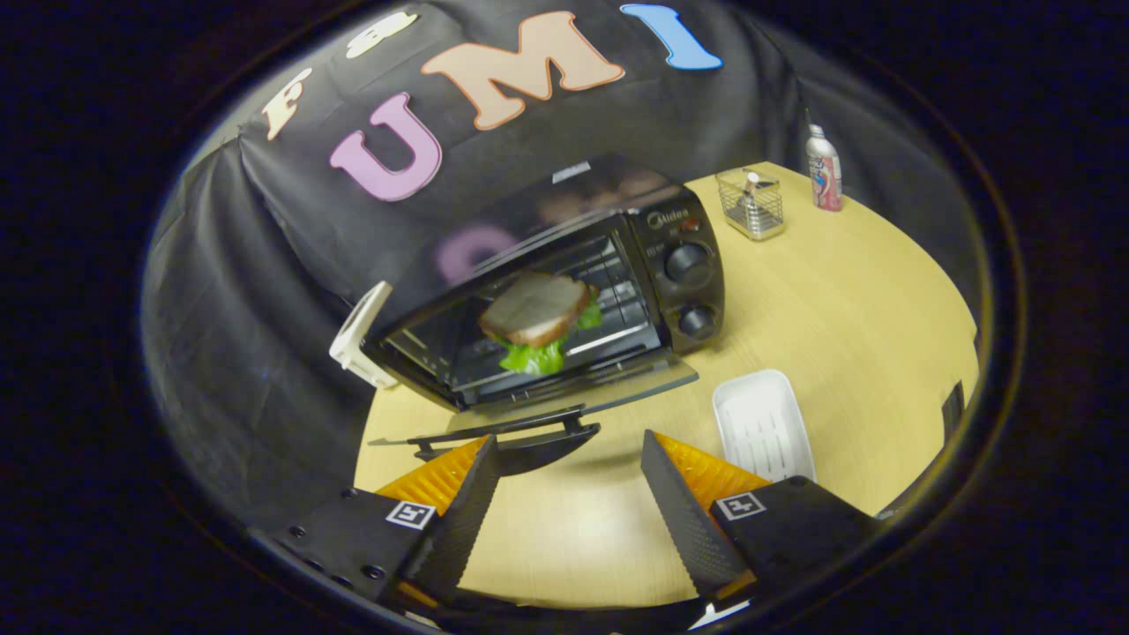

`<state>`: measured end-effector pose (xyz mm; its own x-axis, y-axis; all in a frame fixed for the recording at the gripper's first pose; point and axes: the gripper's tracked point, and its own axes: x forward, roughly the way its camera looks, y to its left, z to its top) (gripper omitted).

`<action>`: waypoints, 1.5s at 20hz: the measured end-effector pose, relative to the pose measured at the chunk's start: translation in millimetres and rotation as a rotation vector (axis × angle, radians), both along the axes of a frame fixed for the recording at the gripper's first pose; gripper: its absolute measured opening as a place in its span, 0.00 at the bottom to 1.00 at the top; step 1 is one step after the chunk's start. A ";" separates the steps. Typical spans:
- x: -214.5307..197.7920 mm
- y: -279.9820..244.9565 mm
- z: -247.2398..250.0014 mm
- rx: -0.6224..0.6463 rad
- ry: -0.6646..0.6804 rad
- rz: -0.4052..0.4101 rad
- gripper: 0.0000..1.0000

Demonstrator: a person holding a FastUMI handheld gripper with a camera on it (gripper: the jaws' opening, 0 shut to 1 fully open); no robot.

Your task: Open the toaster oven, put the food inside, and close the toaster oven door.

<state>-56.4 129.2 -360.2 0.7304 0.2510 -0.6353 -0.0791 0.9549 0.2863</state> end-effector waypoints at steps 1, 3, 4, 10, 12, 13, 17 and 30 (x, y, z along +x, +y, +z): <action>6.2 2.3 4.8 0.009 -0.018 -0.001 1.00; 17.4 9.1 10.5 0.027 -0.043 -0.002 1.00; 21.7 11.7 14.1 0.032 -0.054 0.003 1.00; 54.4 20.3 33.2 0.019 -0.153 -0.008 1.00; 65.3 23.6 36.3 0.026 -0.176 -0.016 1.00; 70.9 25.6 37.7 0.034 -0.183 -0.020 1.00; 95.2 29.3 42.1 0.044 -0.220 -0.040 1.00; 87.7 43.0 190.2 -0.150 -0.492 -0.015 0.98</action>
<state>31.3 172.2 -169.9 0.9546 0.1711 -0.2439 -0.1564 0.9846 0.0787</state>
